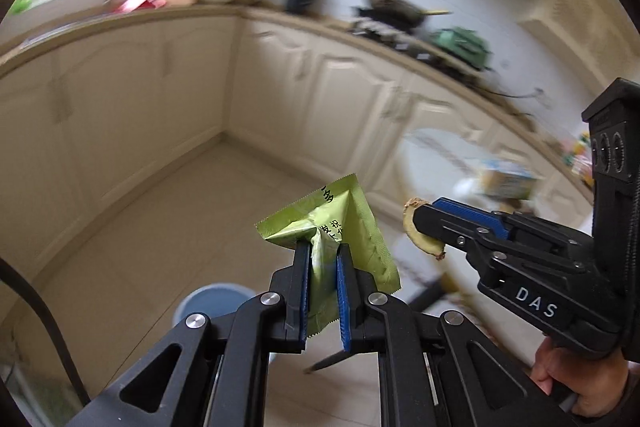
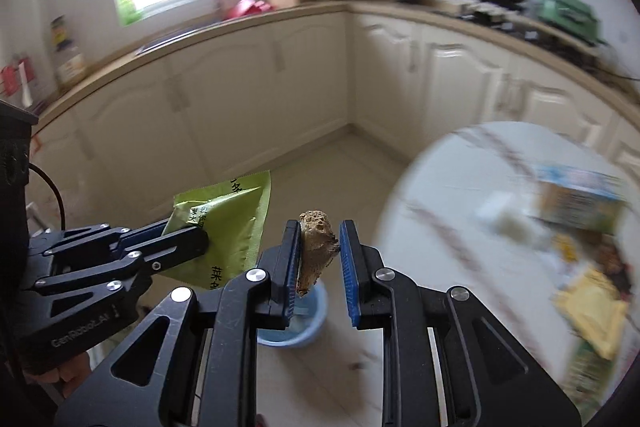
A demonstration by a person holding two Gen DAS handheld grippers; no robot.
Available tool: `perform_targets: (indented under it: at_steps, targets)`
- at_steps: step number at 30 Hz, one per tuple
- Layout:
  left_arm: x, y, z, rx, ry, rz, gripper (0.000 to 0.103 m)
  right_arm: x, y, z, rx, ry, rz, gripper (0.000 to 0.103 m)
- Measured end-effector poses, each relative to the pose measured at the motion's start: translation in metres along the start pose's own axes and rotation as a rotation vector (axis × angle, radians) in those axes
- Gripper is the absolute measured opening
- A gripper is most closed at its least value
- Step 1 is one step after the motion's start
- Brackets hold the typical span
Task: Collect trash
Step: 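Carry packet and ginger over the blue bucket and open both grippers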
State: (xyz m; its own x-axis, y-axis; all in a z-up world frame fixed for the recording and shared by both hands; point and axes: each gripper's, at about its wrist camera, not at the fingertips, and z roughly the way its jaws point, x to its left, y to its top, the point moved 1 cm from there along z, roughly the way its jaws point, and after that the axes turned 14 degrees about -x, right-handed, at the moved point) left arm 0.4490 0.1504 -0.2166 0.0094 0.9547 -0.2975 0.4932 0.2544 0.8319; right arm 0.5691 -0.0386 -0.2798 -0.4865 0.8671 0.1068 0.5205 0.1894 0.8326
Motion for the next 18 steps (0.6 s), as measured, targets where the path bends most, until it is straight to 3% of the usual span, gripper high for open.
perform_targets:
  at_steps: [7,13,18]
  targets:
    - [0.084,-0.035,0.038,0.141,0.134,-0.1,0.008,0.046,-0.041,0.126,0.17,0.131,0.029,0.02]
    - [0.124,-0.064,0.088,0.268,0.183,-0.169,0.008,0.051,-0.091,0.211,0.324,0.152,0.094,0.021]
    - [0.148,-0.072,0.124,0.329,0.207,-0.181,0.008,0.041,-0.116,0.249,0.382,0.136,0.134,0.034]
